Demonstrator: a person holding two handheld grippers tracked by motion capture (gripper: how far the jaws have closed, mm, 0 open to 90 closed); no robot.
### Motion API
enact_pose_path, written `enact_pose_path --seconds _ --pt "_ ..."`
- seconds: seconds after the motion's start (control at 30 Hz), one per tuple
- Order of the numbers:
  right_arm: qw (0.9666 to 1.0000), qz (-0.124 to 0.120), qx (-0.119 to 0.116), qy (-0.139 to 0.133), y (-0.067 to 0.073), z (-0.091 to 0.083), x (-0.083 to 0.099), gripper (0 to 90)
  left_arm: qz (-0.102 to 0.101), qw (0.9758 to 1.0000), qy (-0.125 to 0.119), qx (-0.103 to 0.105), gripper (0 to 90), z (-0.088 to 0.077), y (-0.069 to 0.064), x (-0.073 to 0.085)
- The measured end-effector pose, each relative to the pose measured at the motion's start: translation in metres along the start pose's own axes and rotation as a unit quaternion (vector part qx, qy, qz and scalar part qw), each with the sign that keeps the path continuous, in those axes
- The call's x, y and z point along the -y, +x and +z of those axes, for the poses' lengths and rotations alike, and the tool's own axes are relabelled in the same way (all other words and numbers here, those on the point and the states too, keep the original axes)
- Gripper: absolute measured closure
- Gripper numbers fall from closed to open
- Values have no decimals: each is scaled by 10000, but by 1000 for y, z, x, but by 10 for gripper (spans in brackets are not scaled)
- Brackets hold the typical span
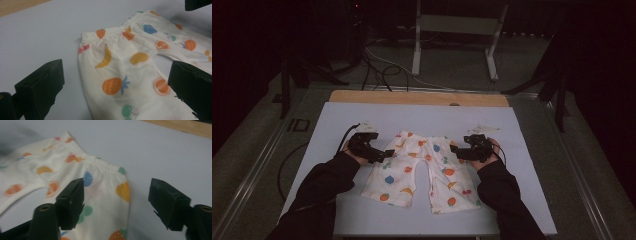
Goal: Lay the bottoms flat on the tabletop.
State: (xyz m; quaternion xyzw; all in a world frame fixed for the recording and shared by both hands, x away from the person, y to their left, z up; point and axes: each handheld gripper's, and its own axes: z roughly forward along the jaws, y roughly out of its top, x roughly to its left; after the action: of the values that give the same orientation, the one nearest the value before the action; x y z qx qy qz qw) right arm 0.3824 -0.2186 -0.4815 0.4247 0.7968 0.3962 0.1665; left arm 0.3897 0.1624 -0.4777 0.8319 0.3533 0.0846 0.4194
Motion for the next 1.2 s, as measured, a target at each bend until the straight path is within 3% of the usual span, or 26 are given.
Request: enact_pose_path --seconds 0.07,0.13,0.2,0.43,0.5,0.57,0.67,0.8,0.9,1.07,1.2 --pt "10000 75 22 44 -1 6 -3 383 -23 9999 99 5 16 8 3 -3" --pt "9998 108 119 91 -3 14 -9 470 -104 9999 9 -26 16 15 6 -7" --pt "9996 172 192 133 -4 19 -13 498 -183 9998 -32 74 16 22 10 -10" --pt "9990 307 265 200 -10 33 -21 531 -175 9994 279 -122 52 47 17 -24" --pt "9987 366 253 267 -12 42 -25 542 -155 9989 377 -236 146 54 18 -26" --pt "9982 461 228 314 -12 48 -27 546 -136 9983 443 -350 177 60 19 -28" --pt "9978 484 224 397 -11 58 -26 562 -173 9982 381 -440 267 68 21 -29" --pt "9971 445 286 549 -9 70 -25 578 -360 9971 355 -573 364 76 26 -30" --pt "9956 343 382 788 -6 78 -22 599 -403 9965 424 -599 435 81 28 -29" --pt "9946 318 307 934 -2 80 -21 701 -356 9963 570 -544 556 89 27 -25" --pt "9942 287 278 998 0 79 -21 757 -315 9964 522 -588 641 91 26 -23"
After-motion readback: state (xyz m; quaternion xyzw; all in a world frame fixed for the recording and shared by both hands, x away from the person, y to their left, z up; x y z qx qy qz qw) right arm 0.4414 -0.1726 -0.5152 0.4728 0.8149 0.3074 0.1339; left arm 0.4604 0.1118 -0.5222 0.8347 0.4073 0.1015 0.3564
